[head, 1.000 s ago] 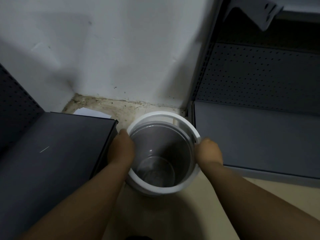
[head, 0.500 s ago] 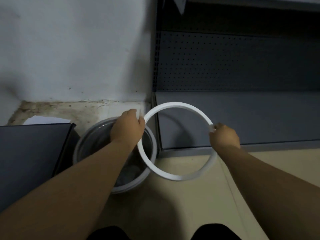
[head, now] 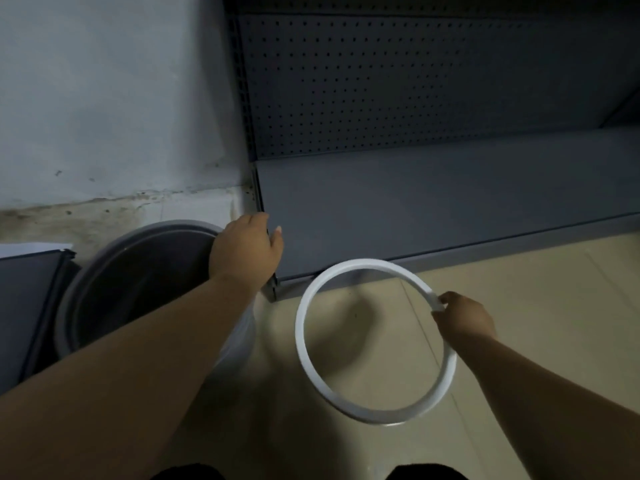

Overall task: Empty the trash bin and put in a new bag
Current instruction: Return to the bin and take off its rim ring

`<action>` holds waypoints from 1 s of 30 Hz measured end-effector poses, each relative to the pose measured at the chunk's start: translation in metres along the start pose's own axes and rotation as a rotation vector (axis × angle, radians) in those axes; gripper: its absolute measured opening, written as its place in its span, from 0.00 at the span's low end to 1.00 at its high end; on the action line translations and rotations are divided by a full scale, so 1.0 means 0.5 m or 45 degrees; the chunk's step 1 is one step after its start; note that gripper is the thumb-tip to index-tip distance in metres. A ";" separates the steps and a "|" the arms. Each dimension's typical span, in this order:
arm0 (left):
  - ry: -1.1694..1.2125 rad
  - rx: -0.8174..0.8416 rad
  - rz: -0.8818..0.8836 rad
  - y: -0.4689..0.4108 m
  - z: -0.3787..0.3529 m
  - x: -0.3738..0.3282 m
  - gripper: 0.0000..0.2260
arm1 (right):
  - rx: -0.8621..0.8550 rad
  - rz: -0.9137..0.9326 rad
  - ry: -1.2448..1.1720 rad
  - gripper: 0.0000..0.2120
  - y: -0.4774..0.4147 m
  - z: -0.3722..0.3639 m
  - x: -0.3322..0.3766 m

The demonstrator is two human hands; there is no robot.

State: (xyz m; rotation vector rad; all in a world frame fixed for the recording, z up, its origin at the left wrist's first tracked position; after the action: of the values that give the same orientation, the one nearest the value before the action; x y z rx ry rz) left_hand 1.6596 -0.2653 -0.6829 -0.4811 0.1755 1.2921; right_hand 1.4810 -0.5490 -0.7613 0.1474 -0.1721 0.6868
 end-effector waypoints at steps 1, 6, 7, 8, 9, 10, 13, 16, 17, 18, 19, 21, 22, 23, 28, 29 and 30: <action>-0.019 -0.007 -0.024 -0.001 -0.002 -0.002 0.20 | 0.012 -0.005 -0.004 0.13 0.003 -0.017 -0.003; -0.089 -0.006 -0.064 0.008 -0.012 0.008 0.19 | 0.073 -0.011 -0.048 0.14 0.011 -0.095 -0.003; -0.095 0.001 -0.056 0.010 -0.014 0.013 0.18 | 0.081 0.002 -0.047 0.14 0.013 -0.106 -0.008; -0.098 0.007 -0.047 0.012 -0.015 0.016 0.18 | 0.087 0.014 -0.033 0.13 0.016 -0.114 -0.017; -0.099 0.010 -0.038 0.013 -0.015 0.020 0.18 | 0.092 0.024 -0.011 0.13 0.019 -0.121 -0.028; -0.101 0.009 -0.032 0.014 -0.016 0.024 0.19 | 0.096 0.029 0.017 0.13 0.023 -0.127 -0.039; -0.117 0.001 -0.021 0.015 -0.020 0.035 0.20 | 0.094 0.009 0.073 0.11 0.025 -0.146 -0.055; -0.141 0.000 -0.034 0.014 -0.025 0.041 0.20 | 0.067 -0.044 0.078 0.10 0.017 -0.162 -0.036; -0.149 0.004 -0.029 0.014 -0.026 0.042 0.20 | 0.067 -0.063 0.082 0.10 0.015 -0.167 -0.027; -0.156 0.006 -0.023 0.014 -0.027 0.042 0.20 | 0.071 -0.078 0.086 0.11 0.013 -0.171 -0.019; -0.163 0.006 -0.018 0.015 -0.028 0.042 0.20 | 0.078 -0.088 0.088 0.11 0.012 -0.177 -0.011; -0.176 0.007 -0.016 0.015 -0.030 0.042 0.19 | 0.100 -0.097 0.096 0.13 0.010 -0.189 0.001; -0.180 0.008 -0.020 0.016 -0.031 0.042 0.19 | 0.114 -0.100 0.101 0.13 0.009 -0.194 0.005; -0.184 0.010 -0.026 0.017 -0.031 0.041 0.19 | 0.130 -0.101 0.102 0.13 0.008 -0.199 0.008; -0.223 0.032 -0.043 0.017 -0.030 0.047 0.20 | 0.209 -0.063 0.118 0.14 0.001 -0.205 0.035; -0.228 0.032 -0.041 0.016 -0.029 0.049 0.20 | 0.218 -0.041 0.134 0.14 0.001 -0.205 0.043; -0.232 0.032 -0.039 0.015 -0.028 0.052 0.20 | 0.221 -0.012 0.160 0.15 0.000 -0.203 0.051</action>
State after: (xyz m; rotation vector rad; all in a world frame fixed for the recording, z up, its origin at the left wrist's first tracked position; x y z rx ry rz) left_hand 1.6618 -0.2469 -0.7071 -0.3412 0.0312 1.2947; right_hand 1.5115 -0.5137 -0.8548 0.2703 0.0091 0.6994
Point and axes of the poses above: each hand's wrist, its own y-axis away from the middle knuckle, its own z-axis out of the back of the hand, x = y × z, the point moved 6 cm from there along -y, towards the middle knuckle, and after that the axes turned 14 degrees about -x, right-handed, at the moved point
